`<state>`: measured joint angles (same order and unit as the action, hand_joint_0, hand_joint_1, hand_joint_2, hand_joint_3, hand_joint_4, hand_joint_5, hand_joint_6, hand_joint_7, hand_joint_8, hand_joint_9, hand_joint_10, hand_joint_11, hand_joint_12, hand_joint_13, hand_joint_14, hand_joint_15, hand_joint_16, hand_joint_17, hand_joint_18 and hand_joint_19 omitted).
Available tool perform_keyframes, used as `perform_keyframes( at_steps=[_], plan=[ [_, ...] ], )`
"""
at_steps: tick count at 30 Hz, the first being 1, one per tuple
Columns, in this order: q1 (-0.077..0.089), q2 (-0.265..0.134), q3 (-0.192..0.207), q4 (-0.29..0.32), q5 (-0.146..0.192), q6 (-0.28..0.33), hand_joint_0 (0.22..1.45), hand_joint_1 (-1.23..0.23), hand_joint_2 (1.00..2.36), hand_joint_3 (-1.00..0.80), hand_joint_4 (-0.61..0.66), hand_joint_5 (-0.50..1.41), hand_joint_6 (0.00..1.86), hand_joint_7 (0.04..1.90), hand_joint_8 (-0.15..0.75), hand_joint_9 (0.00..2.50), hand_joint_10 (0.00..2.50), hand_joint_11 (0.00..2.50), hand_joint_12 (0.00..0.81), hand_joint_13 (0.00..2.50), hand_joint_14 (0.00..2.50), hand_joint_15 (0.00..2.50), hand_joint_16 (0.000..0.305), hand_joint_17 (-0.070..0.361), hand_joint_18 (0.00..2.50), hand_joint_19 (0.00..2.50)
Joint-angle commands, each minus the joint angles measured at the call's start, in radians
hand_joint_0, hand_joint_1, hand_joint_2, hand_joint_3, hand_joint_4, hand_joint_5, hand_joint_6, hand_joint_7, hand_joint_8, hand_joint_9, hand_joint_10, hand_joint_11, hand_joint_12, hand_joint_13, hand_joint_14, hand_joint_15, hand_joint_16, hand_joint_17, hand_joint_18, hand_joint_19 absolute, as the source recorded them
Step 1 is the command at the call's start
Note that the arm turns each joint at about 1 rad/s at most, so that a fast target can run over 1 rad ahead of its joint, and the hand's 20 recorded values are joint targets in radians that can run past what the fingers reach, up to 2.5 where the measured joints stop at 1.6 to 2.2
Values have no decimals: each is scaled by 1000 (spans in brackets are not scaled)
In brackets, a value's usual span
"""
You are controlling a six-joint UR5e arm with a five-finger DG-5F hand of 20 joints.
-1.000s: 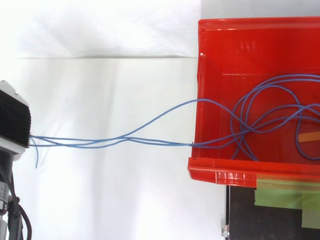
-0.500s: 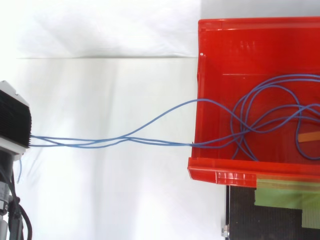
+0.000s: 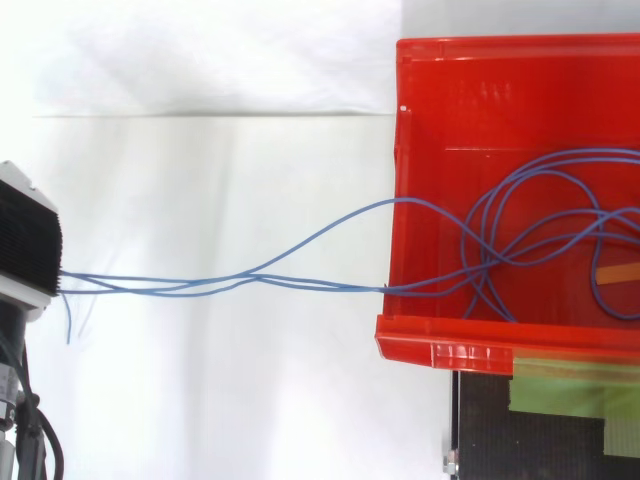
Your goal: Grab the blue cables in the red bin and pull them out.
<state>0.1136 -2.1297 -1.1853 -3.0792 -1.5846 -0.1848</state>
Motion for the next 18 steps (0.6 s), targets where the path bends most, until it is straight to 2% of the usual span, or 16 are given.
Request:
perform_keyframes(
  at_steps=[1, 5, 18],
  plan=[
    [0, -1, 0, 0, 0, 0, 682, -715, 1000, -1000, 92, 1016, 12, 776, 251, 1323, 22, 1390, 333, 1356, 1162, 1366, 51, 114, 1350, 1604],
    [0, -1, 1, 0, 0, 0, 684, -719, 1000, -1000, 102, 1014, 12, 773, 246, 1322, 22, 1391, 330, 1359, 1141, 1371, 50, 112, 1346, 1594],
    [0, -1, 0, -3, 0, 0, 765, -885, 1000, -1000, 54, 1098, 7, 905, 209, 1341, 25, 1426, 299, 1403, 915, 1492, 42, 95, 1298, 1612]
  ],
)
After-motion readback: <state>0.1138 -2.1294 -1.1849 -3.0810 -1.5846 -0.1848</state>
